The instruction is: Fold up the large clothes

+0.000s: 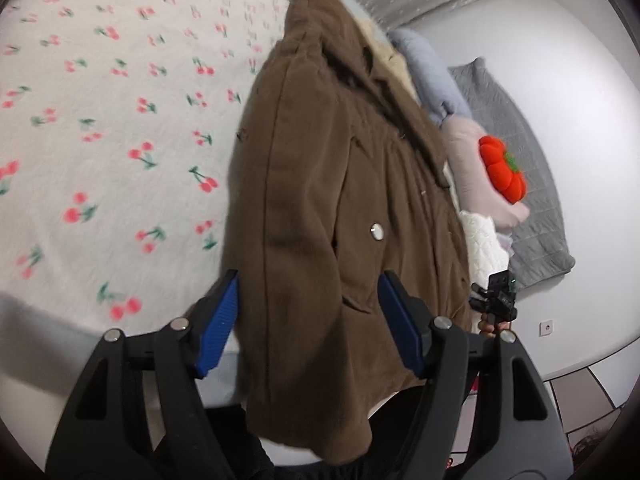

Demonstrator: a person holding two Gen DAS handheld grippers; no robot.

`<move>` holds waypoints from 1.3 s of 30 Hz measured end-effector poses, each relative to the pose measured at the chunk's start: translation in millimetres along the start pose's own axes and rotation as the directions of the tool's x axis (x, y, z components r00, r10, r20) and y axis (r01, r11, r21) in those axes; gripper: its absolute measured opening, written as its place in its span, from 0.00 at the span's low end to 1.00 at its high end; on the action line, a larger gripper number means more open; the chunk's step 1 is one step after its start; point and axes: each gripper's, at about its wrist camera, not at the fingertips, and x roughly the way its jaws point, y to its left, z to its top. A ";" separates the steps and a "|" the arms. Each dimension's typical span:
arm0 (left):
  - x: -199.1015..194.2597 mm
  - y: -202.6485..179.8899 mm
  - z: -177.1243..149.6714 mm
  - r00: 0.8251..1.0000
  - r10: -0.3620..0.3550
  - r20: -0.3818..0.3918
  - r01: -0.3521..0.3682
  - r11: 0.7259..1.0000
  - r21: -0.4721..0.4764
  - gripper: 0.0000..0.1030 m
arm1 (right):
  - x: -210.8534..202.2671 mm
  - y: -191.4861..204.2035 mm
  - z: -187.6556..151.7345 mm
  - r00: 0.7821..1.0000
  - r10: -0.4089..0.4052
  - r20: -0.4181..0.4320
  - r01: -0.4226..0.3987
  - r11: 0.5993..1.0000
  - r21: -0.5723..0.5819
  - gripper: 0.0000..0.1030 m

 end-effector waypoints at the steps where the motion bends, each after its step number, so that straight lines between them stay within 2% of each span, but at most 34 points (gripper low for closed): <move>1: 6.9 -1.0 0.0 1.000 0.003 -0.014 -0.003 1.000 0.002 0.68 | 1.4 1.7 -1.1 1.000 -0.004 -0.004 0.004 1.000 -0.006 0.65; 3: 10.3 -7.4 -5.3 1.000 -0.011 -0.019 0.012 0.999 0.030 0.68 | 3.0 3.9 -4.6 1.000 -0.004 -0.004 0.004 1.000 -0.011 0.64; 6: 16.0 -14.9 -24.2 0.993 -0.093 -0.070 0.097 0.993 0.065 0.68 | 5.4 7.6 -14.5 1.000 0.015 -0.018 -0.015 1.000 -0.017 0.63; 9: 17.5 -18.2 -34.2 0.987 -0.130 -0.093 0.136 0.989 0.065 0.66 | 9.6 12.6 -19.3 0.999 0.028 -0.045 -0.030 0.999 -0.027 0.57; 11: 16.3 -17.4 -35.3 0.979 -0.172 -0.106 0.176 0.984 0.027 0.57 | 14.7 18.7 -21.6 0.997 0.029 -0.072 -0.032 0.998 -0.050 0.49; 13: 18.3 -18.4 -38.4 0.972 -0.201 -0.122 0.203 0.979 0.002 0.38 | 18.6 27.2 -24.2 0.995 0.021 -0.097 -0.030 0.996 -0.090 0.42; 14: 18.8 -19.9 -40.0 0.973 -0.199 -0.120 0.200 0.980 -0.001 0.35 | 18.9 30.9 -25.3 0.995 0.021 -0.100 -0.032 0.994 -0.103 0.38; 15: 16.9 -22.5 -41.9 0.975 -0.194 -0.105 0.195 0.981 0.002 0.32 | 17.8 32.9 -25.2 0.995 0.024 -0.094 -0.034 0.993 -0.112 0.29; 16: 14.5 -24.6 -42.8 0.976 -0.197 -0.088 0.199 0.980 0.006 0.27 | 15.8 35.4 -24.8 0.996 0.037 -0.080 -0.047 0.992 -0.117 0.22; 19: 2.4 -32.8 -43.2 0.967 -0.255 -0.019 0.255 0.967 0.011 0.20 | 6.9 46.2 -23.2 0.993 0.114 0.012 -0.112 0.986 -0.125 0.15; 24: -17.5 -53.2 -34.1 0.947 -0.314 0.066 0.312 0.949 0.045 0.16 | -28.5 71.0 -17.1 0.955 0.232 0.182 -0.202 0.964 -0.173 0.11; 26: -25.9 -67.0 -25.7 0.940 -0.329 0.094 0.323 0.944 0.074 0.15 | -35.8 83.7 -9.2 0.943 0.256 0.213 -0.217 0.958 -0.190 0.11; 31: -41.2 -98.1 -0.9 0.924 -0.357 0.140 0.341 0.932 0.127 0.15 | -42.3 122.9 15.5 0.930 0.265 0.254 -0.206 0.949 -0.238 0.10; 34: -47.1 -114.4 19.8 0.912 -0.375 0.165 0.352 0.924 0.152 0.14 | -45.0 144.0 32.9 0.915 0.286 0.284 -0.217 0.944 -0.249 0.10; 39: -52.5 -132.1 57.3 0.887 -0.412 0.210 0.382 0.908 0.170 0.14 | -66.1 154.0 65.8 0.894 0.296 0.337 -0.219 0.944 -0.247 0.10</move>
